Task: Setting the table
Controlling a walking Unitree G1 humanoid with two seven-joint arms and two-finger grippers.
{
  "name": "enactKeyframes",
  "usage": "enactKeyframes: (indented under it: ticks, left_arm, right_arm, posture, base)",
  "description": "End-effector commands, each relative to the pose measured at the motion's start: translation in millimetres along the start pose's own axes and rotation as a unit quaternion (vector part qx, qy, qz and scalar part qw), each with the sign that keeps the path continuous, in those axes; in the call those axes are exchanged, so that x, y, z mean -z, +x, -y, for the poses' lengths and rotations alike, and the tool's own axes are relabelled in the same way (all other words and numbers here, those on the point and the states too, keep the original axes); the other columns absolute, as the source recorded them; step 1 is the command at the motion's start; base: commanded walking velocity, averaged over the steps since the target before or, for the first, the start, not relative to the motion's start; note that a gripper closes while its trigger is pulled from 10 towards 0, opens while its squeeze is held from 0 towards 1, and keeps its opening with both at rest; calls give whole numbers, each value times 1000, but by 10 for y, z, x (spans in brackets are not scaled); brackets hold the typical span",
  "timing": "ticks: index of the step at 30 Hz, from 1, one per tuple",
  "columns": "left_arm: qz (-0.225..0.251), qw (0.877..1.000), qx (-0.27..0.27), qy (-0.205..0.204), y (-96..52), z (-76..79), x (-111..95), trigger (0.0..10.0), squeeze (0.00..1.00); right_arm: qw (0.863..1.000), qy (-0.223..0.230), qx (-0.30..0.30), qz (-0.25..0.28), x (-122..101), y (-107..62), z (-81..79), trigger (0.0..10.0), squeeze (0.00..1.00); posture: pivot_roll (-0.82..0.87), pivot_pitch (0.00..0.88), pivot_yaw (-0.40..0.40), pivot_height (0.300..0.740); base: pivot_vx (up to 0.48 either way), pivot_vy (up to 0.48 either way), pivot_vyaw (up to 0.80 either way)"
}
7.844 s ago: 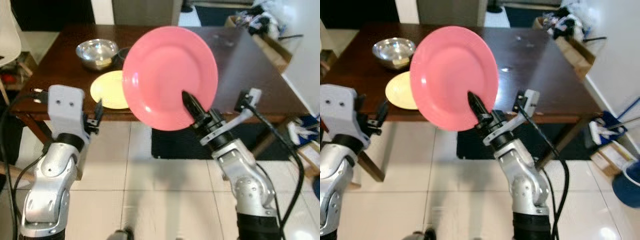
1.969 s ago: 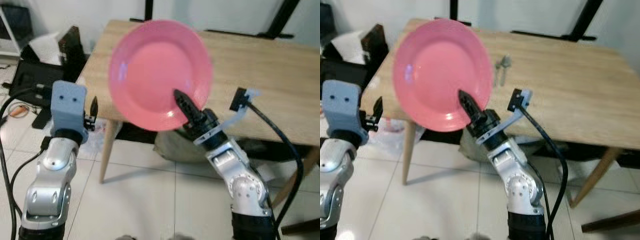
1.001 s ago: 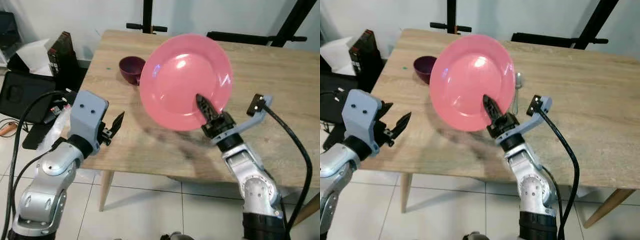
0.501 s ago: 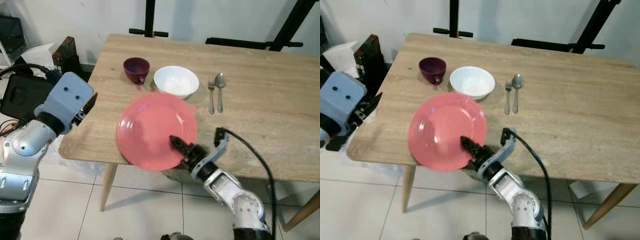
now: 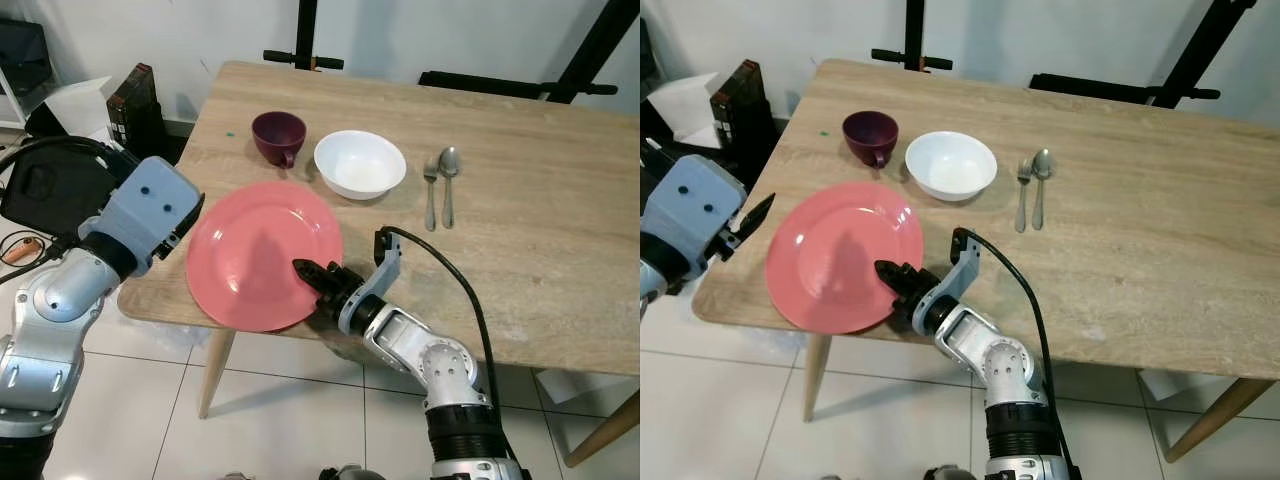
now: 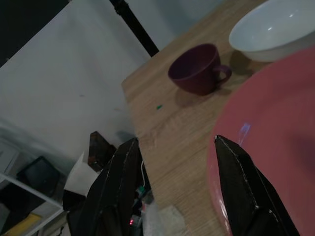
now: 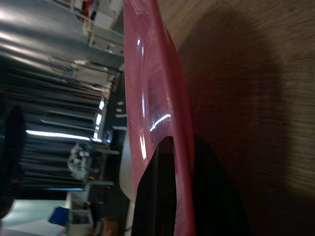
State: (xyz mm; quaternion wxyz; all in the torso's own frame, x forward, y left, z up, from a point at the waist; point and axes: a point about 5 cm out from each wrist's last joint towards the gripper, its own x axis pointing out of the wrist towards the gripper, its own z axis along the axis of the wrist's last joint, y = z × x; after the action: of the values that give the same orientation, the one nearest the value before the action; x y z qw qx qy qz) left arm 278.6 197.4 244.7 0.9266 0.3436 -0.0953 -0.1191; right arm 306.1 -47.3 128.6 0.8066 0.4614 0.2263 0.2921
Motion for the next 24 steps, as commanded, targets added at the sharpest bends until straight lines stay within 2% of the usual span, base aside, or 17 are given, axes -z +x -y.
enactKeyframes:
  ticks: [1, 5, 7, 13, 16, 18, 24]
  left_arm:
    - [9, 1000, 8, 4, -6, 58, -30, 10000, 0]
    - [12, 1000, 12, -3, 10, 97, -36, 10000, 0]
    - [13, 1000, 15, -7, 19, 133, -36, 10000, 0]
    - [11, 1000, 17, -9, 14, 164, -27, 10000, 0]
    - [10, 1000, 16, -11, 20, 173, -21, 10000, 0]
    - [10, 1000, 16, -11, 23, 182, -18, 10000, 0]
    - [10, 1000, 15, -13, 18, 195, -16, 10000, 0]
  right_arm:
    - [1000, 19, -2, -16, 123, 118, -70, 10000, 0]
    - [1000, 7, 4, -13, 105, 202, -93, 10000, 0]
    - [1000, -17, 0, -1, 45, 292, -149, 10000, 0]
    - [1000, -31, -1, -5, 15, 389, -239, 10000, 0]
    - [999, -53, -3, -13, 11, 426, -300, 10000, 0]
    - [998, -62, -3, -18, 22, 440, -307, 10000, 0]
    - [998, -53, 8, -24, 76, 473, -249, 10000, 0]
  posture:
    - [26, 42, -28, 740]
    - [27, 37, -31, 740]
    - [30, 37, -31, 740]
    - [31, 38, -31, 740]
    - [28, 37, -36, 740]
    - [27, 37, -36, 740]
    - [30, 39, -39, 740]
  base:
    - [0, 0, 0]
    - [0, 0, 0]
    - [0, 0, 0]
    - [0, 0, 0]
    - [0, 0, 0]
    - [0, 0, 0]
    - [0, 0, 0]
